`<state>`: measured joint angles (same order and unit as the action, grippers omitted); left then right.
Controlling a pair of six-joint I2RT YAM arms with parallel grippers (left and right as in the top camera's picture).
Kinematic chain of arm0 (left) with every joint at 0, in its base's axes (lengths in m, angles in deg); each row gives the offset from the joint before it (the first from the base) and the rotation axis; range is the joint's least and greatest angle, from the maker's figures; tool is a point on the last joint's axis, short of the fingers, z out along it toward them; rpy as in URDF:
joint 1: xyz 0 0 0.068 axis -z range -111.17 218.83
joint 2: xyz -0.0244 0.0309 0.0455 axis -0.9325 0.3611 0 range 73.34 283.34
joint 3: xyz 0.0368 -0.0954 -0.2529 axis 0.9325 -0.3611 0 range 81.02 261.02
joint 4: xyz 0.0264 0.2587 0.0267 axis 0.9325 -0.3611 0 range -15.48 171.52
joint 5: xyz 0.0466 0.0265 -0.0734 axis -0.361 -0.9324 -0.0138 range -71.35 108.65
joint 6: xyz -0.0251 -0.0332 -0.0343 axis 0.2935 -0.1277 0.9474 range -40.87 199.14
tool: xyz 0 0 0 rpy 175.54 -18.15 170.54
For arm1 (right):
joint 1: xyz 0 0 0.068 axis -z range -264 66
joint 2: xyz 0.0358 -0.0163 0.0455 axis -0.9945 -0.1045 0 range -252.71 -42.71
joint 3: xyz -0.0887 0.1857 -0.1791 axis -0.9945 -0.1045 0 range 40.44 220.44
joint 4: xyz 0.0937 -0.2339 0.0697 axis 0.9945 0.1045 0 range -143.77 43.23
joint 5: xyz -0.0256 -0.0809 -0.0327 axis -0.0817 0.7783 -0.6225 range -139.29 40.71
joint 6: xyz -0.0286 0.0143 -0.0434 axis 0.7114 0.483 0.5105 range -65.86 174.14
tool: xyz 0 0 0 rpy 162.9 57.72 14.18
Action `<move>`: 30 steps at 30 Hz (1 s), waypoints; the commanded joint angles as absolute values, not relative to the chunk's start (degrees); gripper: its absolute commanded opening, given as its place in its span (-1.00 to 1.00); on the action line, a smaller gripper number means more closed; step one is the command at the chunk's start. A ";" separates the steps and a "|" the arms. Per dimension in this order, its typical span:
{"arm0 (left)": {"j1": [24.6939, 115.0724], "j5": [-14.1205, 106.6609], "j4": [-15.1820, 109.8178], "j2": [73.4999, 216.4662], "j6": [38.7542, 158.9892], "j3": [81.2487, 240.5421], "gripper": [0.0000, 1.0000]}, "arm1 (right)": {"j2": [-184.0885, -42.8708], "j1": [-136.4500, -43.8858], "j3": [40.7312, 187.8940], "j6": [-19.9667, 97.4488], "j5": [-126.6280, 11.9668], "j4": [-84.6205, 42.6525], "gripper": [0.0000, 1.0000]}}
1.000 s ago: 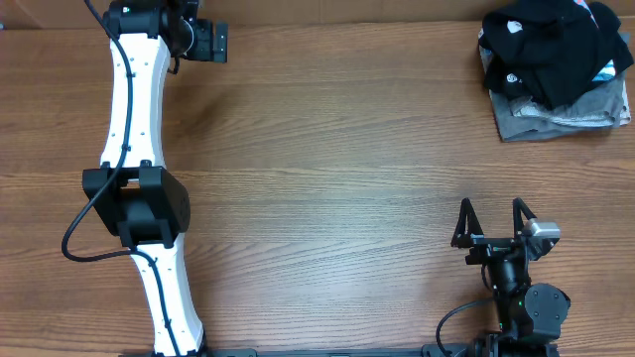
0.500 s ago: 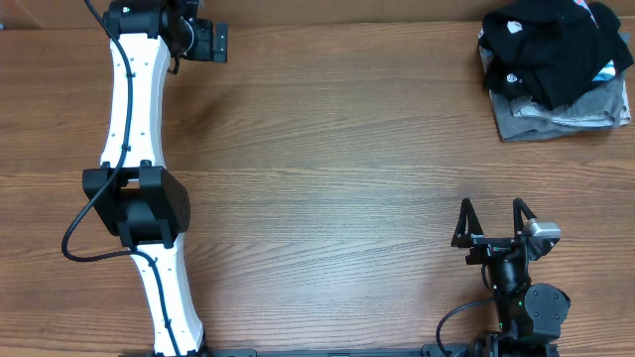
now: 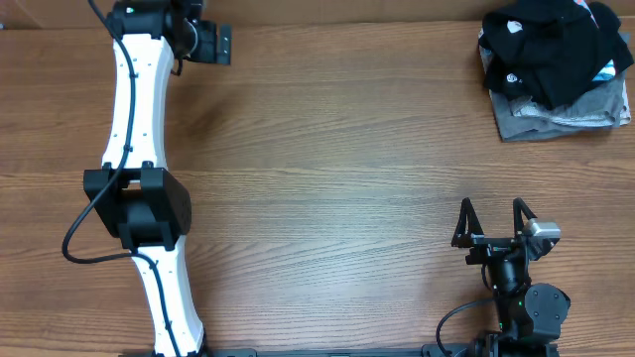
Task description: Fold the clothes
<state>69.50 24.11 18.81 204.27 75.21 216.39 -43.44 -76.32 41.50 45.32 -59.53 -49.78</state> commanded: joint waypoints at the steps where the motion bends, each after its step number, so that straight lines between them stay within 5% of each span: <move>1: 73.11 24.19 19.64 192.64 75.50 209.26 1.00 | -42.89 -76.50 40.91 45.12 -59.20 -50.02 1.00; 16: 67.99 21.55 30.28 140.75 76.81 152.79 0.99 | -42.89 -76.50 40.91 45.12 -59.20 -50.02 1.00; 30: 64.34 30.86 84.29 104.34 77.00 99.96 1.00 | -42.89 -76.50 40.91 45.12 -59.20 -50.02 1.00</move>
<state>64.56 26.77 79.79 108.08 76.24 106.76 -43.44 -76.32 41.50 45.17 -59.51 -49.71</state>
